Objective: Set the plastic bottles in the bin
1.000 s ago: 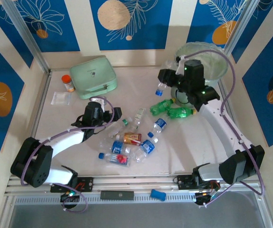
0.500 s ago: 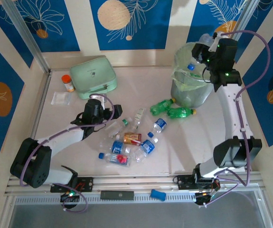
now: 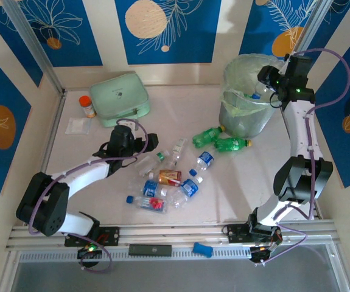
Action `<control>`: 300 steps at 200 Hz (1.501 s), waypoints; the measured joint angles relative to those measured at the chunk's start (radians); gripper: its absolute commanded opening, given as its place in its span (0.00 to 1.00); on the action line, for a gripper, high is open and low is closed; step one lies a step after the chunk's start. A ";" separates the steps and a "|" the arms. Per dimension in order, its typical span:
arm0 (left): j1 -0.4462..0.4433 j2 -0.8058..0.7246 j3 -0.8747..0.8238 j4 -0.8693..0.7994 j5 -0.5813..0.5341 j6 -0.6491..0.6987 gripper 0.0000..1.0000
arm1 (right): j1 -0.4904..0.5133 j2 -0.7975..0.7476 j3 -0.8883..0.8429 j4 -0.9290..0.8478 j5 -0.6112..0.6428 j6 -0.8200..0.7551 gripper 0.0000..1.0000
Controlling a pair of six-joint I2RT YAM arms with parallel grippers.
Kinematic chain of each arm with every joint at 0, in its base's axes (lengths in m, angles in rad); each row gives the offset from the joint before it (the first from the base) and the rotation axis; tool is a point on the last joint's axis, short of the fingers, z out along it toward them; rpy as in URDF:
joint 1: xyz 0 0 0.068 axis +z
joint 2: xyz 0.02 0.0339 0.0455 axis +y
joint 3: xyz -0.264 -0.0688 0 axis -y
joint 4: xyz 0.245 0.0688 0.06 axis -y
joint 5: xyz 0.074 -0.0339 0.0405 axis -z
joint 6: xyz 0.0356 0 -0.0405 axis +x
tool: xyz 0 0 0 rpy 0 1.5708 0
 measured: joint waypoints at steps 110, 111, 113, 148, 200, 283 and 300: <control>0.000 -0.027 0.004 -0.032 0.059 -0.011 1.00 | 0.061 -0.108 -0.012 -0.033 -0.016 0.007 0.99; 0.000 -0.027 0.004 -0.033 0.060 -0.012 1.00 | 0.063 -0.114 -0.015 -0.034 -0.017 0.007 0.99; 0.000 -0.030 0.004 -0.034 0.062 -0.011 1.00 | 0.067 -0.126 -0.021 -0.033 -0.016 0.007 0.99; 0.000 -0.075 0.004 -0.089 0.093 -0.011 1.00 | 0.136 -0.298 -0.148 -0.017 -0.027 0.020 0.99; -0.002 -0.169 0.017 -0.293 0.110 0.029 1.00 | 0.286 -0.423 -0.434 0.060 -0.078 0.107 0.99; -0.020 -0.415 0.007 -0.704 0.104 0.030 1.00 | 0.543 -0.425 -0.668 0.136 -0.081 0.184 0.99; -0.022 -0.414 -0.011 -0.719 0.100 0.031 1.00 | 0.582 -0.424 -0.699 0.177 -0.081 0.206 0.99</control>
